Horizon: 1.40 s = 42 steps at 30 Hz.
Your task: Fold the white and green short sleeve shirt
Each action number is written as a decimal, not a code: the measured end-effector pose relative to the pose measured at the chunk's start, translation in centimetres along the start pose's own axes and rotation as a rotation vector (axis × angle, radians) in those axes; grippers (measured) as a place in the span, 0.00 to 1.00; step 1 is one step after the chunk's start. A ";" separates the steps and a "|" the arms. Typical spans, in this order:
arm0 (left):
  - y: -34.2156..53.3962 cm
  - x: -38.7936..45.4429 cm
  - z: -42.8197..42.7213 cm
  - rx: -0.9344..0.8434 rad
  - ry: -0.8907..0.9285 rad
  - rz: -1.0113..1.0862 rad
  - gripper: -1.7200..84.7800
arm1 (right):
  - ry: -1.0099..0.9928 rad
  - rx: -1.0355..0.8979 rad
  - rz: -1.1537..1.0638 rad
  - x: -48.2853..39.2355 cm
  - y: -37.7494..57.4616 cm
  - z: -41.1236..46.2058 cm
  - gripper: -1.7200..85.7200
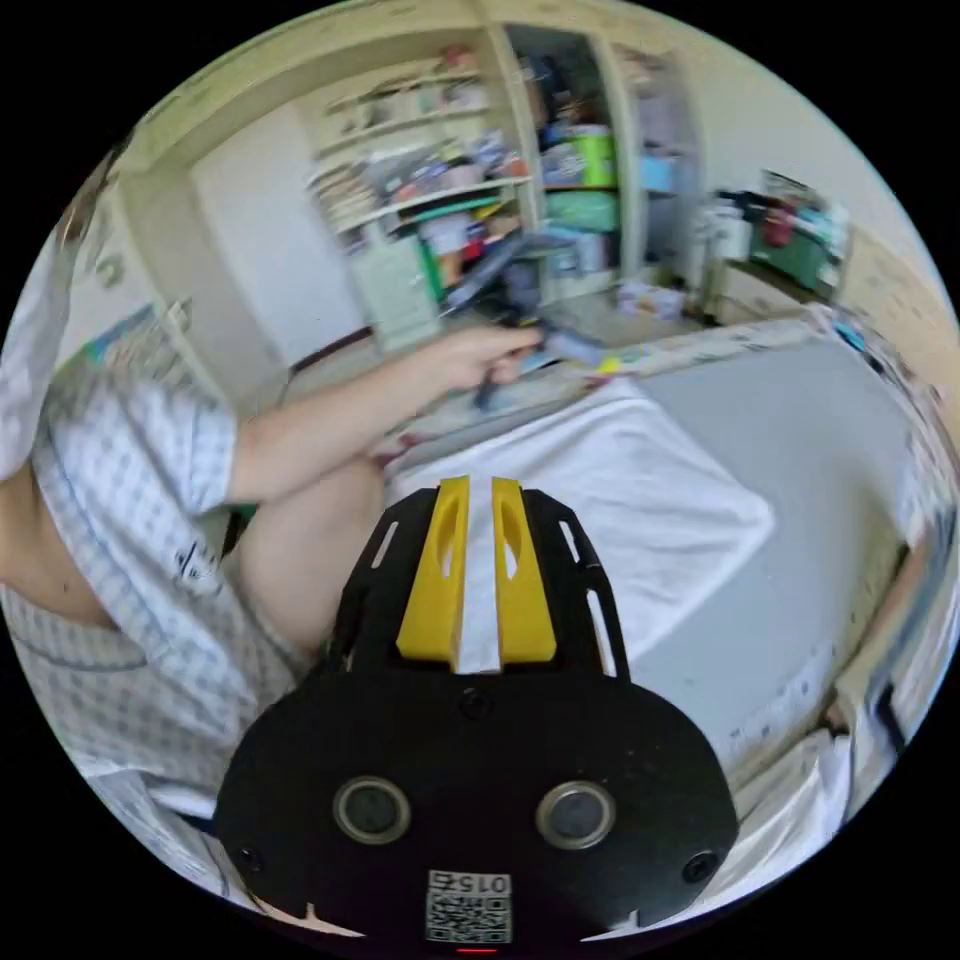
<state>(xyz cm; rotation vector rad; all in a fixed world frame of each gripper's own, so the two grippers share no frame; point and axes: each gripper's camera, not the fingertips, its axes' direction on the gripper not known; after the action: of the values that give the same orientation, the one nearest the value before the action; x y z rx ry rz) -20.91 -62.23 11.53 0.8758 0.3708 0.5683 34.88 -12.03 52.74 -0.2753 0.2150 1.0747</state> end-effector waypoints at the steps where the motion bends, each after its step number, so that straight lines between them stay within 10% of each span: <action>1: 0.0 -1.6 0.4 -0.022 0.050 -0.047 0.13 | 0.074 0.105 0.154 4.7 2.0 -1.8 0.08; 8: -0.4 -7.1 1.6 -0.018 0.139 -0.209 0.21 | 0.157 0.091 0.646 25.3 11.4 6.2 0.11; 28: 1.3 -14.0 2.2 -0.001 0.342 -0.327 0.08 | -0.042 0.057 0.656 35.9 19.1 27.6 0.14; 42: 6.4 -5.6 -9.1 0.240 0.520 0.061 0.05 | -0.015 0.404 0.465 19.4 31.2 13.4 0.03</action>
<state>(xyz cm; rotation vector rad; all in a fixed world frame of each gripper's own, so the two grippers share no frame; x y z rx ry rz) -32.10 -56.77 11.63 0.9651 0.9003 0.8197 16.65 22.41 55.86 0.1561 0.4916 1.4602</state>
